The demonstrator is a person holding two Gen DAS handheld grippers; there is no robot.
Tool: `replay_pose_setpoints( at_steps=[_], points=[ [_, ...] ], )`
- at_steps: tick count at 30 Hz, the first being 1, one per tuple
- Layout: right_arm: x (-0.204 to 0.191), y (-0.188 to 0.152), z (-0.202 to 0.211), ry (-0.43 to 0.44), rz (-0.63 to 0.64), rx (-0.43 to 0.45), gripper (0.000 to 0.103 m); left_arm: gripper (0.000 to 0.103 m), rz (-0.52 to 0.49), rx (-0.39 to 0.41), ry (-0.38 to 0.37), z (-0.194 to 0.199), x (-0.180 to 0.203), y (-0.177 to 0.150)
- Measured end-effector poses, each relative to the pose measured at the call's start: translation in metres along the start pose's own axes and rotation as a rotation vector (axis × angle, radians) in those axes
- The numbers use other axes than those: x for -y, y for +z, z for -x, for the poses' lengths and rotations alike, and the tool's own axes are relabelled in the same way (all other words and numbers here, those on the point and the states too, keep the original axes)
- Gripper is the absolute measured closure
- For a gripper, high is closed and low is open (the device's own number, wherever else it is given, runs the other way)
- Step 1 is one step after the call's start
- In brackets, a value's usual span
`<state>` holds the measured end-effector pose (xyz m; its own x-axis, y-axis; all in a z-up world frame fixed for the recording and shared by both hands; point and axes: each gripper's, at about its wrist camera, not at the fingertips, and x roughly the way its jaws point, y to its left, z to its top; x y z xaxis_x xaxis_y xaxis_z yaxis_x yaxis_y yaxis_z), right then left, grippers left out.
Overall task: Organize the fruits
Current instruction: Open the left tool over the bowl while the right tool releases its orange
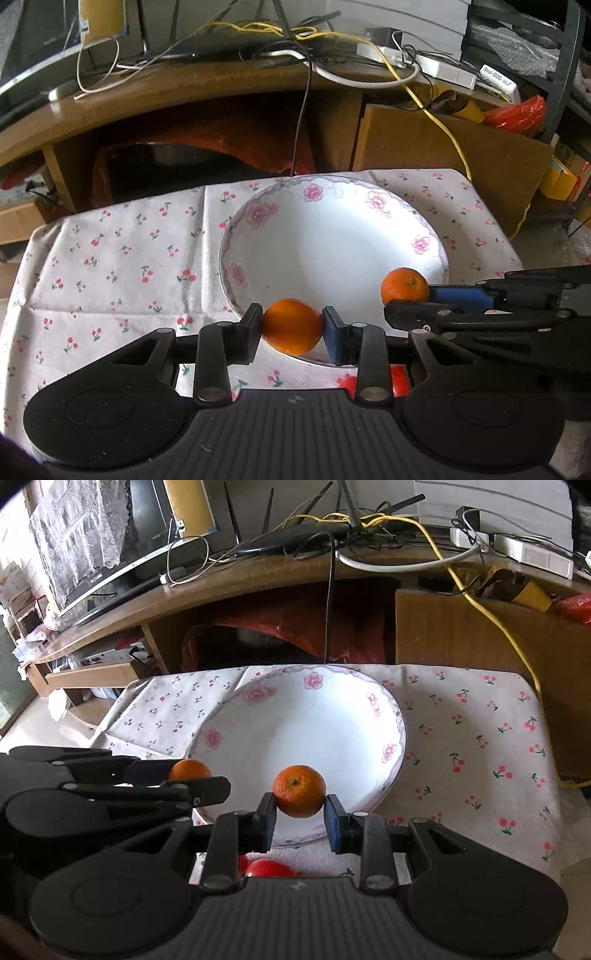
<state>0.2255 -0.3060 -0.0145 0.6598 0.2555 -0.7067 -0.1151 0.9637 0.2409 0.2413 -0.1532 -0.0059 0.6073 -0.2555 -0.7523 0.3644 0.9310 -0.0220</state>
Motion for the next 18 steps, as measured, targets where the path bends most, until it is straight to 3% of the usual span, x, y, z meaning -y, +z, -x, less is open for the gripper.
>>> replay_pose_setpoints(
  at_steps=[6,10,18],
  points=[
    [0.0028,0.0022,-0.004,-0.003,-0.01,-0.003,0.059,0.058,0.005,0.0,0.002,-0.0034,-0.0004,0.0016],
    [0.0032,0.0026,-0.002,-0.011,-0.008,0.003,0.059,0.043,0.011,-0.001,0.028,-0.003,-0.0015,0.0025],
    [0.0051,0.0044,0.0035,-0.017,-0.027,0.026,0.055,0.042,0.019,0.024,0.019,0.0061,-0.004,0.0043]
  ],
)
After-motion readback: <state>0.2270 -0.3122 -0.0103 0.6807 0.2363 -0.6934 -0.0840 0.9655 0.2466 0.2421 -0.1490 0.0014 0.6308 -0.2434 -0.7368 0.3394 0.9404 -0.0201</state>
